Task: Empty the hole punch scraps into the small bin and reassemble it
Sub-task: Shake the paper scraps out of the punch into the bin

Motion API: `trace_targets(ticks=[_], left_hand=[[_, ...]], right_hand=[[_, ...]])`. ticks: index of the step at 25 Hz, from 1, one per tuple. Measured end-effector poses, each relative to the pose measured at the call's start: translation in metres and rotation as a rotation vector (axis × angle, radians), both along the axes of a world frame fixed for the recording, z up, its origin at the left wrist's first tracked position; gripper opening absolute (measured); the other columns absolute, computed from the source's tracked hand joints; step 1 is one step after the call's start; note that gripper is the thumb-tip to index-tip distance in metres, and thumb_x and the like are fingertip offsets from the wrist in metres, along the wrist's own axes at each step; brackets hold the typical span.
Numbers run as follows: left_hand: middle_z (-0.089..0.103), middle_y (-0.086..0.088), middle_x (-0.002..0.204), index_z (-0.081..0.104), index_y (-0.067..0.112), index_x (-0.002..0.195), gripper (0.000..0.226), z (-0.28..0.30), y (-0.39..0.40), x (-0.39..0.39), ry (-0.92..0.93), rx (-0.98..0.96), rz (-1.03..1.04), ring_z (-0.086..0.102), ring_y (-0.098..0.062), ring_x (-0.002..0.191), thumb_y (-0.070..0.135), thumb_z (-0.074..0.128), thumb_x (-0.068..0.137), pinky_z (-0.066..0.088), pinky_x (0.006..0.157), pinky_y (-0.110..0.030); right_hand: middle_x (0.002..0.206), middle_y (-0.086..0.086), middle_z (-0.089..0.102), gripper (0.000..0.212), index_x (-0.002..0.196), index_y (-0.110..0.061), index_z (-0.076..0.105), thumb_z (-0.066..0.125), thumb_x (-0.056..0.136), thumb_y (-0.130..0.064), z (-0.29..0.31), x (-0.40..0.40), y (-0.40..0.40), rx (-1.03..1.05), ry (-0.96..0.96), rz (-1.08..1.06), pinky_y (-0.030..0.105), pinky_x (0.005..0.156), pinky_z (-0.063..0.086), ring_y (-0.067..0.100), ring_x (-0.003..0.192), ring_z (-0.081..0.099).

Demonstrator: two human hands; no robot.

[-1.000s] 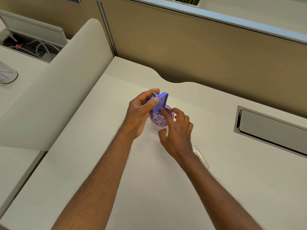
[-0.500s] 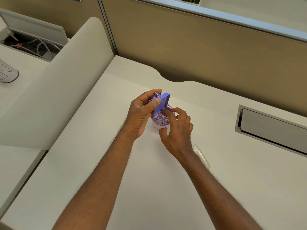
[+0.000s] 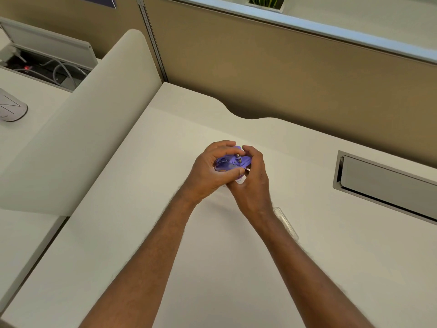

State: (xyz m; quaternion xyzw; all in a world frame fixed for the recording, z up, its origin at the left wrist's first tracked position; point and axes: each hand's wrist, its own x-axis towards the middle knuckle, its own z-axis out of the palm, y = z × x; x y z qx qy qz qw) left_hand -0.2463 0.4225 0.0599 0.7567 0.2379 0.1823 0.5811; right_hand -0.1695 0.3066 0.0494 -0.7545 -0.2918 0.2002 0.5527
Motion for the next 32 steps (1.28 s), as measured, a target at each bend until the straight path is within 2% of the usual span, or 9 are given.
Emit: trace_targets(ticks=[3, 10, 13, 15, 17, 20, 23, 28, 32], left_hand=[[0.056, 0.007, 0.136, 0.066, 0.036, 0.116, 0.043, -0.006, -0.003, 0.001, 0.032, 0.036, -0.024, 0.055, -0.011, 0.127, 0.022, 0.084, 0.08, 0.049, 0.099, -0.012], [0.056, -0.001, 0.142, 0.067, 0.034, 0.117, 0.044, -0.009, -0.008, 0.001, 0.061, 0.122, -0.071, 0.055, -0.012, 0.126, 0.024, 0.085, 0.078, 0.048, 0.096, -0.008], [0.059, -0.001, 0.139, 0.07, 0.03, 0.114, 0.038, -0.008, -0.008, 0.003, 0.036, 0.151, -0.05, 0.057, -0.012, 0.122, 0.022, 0.084, 0.08, 0.048, 0.096, -0.009], [0.063, 0.005, 0.132, 0.072, 0.034, 0.106, 0.028, -0.005, -0.006, 0.004, 0.006, 0.035, 0.033, 0.06, -0.012, 0.121, 0.019, 0.08, 0.084, 0.053, 0.095, -0.015], [0.069, 0.009, 0.125, 0.075, 0.037, 0.103, 0.022, -0.002, -0.004, 0.003, -0.049, -0.198, 0.125, 0.065, -0.014, 0.12, 0.02, 0.075, 0.089, 0.058, 0.094, -0.025], [0.076, 0.008, 0.118, 0.077, 0.033, 0.106, 0.018, -0.001, -0.001, 0.0, -0.137, -0.489, 0.24, 0.07, -0.021, 0.115, 0.026, 0.067, 0.093, 0.063, 0.085, -0.037], [0.075, -0.001, 0.117, 0.073, 0.029, 0.113, 0.019, 0.0, 0.005, 0.0, -0.182, -0.663, 0.338, 0.071, -0.03, 0.111, 0.03, 0.06, 0.098, 0.063, 0.084, -0.047], [0.074, -0.009, 0.12, 0.069, 0.023, 0.122, 0.025, 0.0, 0.01, 0.002, -0.175, -0.748, 0.383, 0.07, -0.036, 0.112, 0.031, 0.057, 0.102, 0.062, 0.085, -0.054], [0.072, -0.009, 0.123, 0.065, 0.021, 0.128, 0.039, 0.002, 0.01, 0.003, -0.161, -0.771, 0.382, 0.068, -0.039, 0.115, 0.037, 0.064, 0.092, 0.061, 0.088, -0.057]], right_hand=[[0.12, -0.003, 0.064, 0.054, 0.13, -0.016, 0.055, 0.084, 0.084, -0.017, -0.001, 0.0, -0.003, -0.041, -0.04, -0.049, 0.019, 0.085, 0.055, 0.007, 0.105, 0.063], [0.114, 0.001, 0.067, 0.047, 0.123, -0.012, 0.06, 0.084, 0.083, -0.017, -0.006, 0.001, -0.013, -0.086, -0.079, -0.048, 0.014, 0.082, 0.051, 0.014, 0.099, 0.063], [0.115, 0.003, 0.067, 0.046, 0.124, -0.011, 0.06, 0.083, 0.084, -0.017, -0.005, 0.002, -0.013, -0.093, -0.112, -0.04, 0.019, 0.084, 0.053, 0.015, 0.1, 0.063], [0.119, 0.005, 0.067, 0.05, 0.128, -0.008, 0.058, 0.082, 0.086, -0.021, -0.002, 0.001, -0.011, -0.067, -0.136, -0.027, 0.025, 0.09, 0.054, 0.017, 0.104, 0.063], [0.128, 0.006, 0.064, 0.057, 0.134, -0.008, 0.054, 0.081, 0.086, -0.026, 0.002, 0.002, -0.009, -0.04, -0.124, -0.017, 0.028, 0.096, 0.055, 0.018, 0.112, 0.064], [0.138, -0.004, 0.058, 0.069, 0.142, -0.014, 0.046, 0.082, 0.084, -0.026, 0.007, 0.004, -0.006, -0.017, -0.092, -0.009, 0.012, 0.097, 0.05, 0.004, 0.117, 0.06], [0.133, -0.012, 0.055, 0.062, 0.139, -0.019, 0.046, 0.08, 0.086, -0.018, 0.005, 0.004, -0.007, 0.012, -0.088, -0.013, 0.002, 0.091, 0.044, -0.005, 0.115, 0.056], [0.132, 0.001, 0.057, 0.041, 0.13, -0.017, 0.056, 0.071, 0.091, -0.016, -0.009, 0.003, -0.012, -0.14, -0.293, -0.004, 0.001, 0.087, 0.039, 0.011, 0.116, 0.054], [0.142, 0.005, 0.053, 0.046, 0.139, -0.015, 0.058, 0.069, 0.094, -0.013, -0.017, 0.0, -0.014, -0.256, -0.367, 0.047, 0.018, 0.094, 0.046, 0.016, 0.126, 0.051]])
